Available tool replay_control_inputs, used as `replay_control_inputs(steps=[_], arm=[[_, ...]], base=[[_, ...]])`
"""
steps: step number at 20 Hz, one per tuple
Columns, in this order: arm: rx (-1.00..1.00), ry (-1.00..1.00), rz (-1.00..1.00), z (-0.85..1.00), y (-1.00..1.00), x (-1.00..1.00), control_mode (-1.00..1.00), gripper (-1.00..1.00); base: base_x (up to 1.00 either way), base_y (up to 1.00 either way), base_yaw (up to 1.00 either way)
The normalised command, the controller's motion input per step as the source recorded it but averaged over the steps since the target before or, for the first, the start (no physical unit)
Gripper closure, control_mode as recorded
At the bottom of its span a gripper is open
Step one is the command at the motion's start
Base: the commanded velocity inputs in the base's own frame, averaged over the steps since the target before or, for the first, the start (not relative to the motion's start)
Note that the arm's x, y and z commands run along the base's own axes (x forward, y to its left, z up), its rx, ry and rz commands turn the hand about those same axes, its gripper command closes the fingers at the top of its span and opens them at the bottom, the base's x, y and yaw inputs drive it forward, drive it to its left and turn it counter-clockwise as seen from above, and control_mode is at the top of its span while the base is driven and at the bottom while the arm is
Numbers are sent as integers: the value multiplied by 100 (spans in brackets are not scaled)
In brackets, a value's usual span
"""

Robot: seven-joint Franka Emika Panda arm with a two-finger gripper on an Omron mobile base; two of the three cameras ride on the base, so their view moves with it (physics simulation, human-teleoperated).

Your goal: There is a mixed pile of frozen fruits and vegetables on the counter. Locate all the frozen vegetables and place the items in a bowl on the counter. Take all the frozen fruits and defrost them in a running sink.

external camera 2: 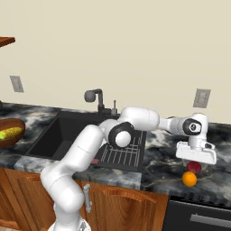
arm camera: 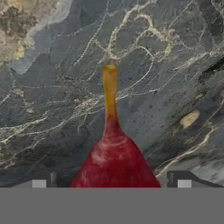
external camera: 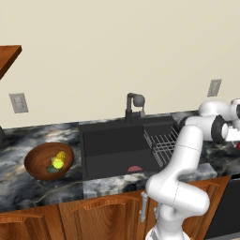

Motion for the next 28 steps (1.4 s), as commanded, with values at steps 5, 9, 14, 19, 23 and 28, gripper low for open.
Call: replay_control_inputs(steps=[5,9,14,19,23,28], arm=[[3,0,-14,-21,10,-5,-100,100],[0,0,-7,-1,0,-1,-100,100],[-1,-5,-3,31,20,0,-100,100],[-9,-19,0,64,40,2,-100,100],[-13,-11,0,46,53,5,-100,100],[-6,-17,-4,2,89,17,-100,100]], base=[[0,0,0],[0,0,0],[0,0,0],[0,0,0],[0,0,0],[0,0,0]])
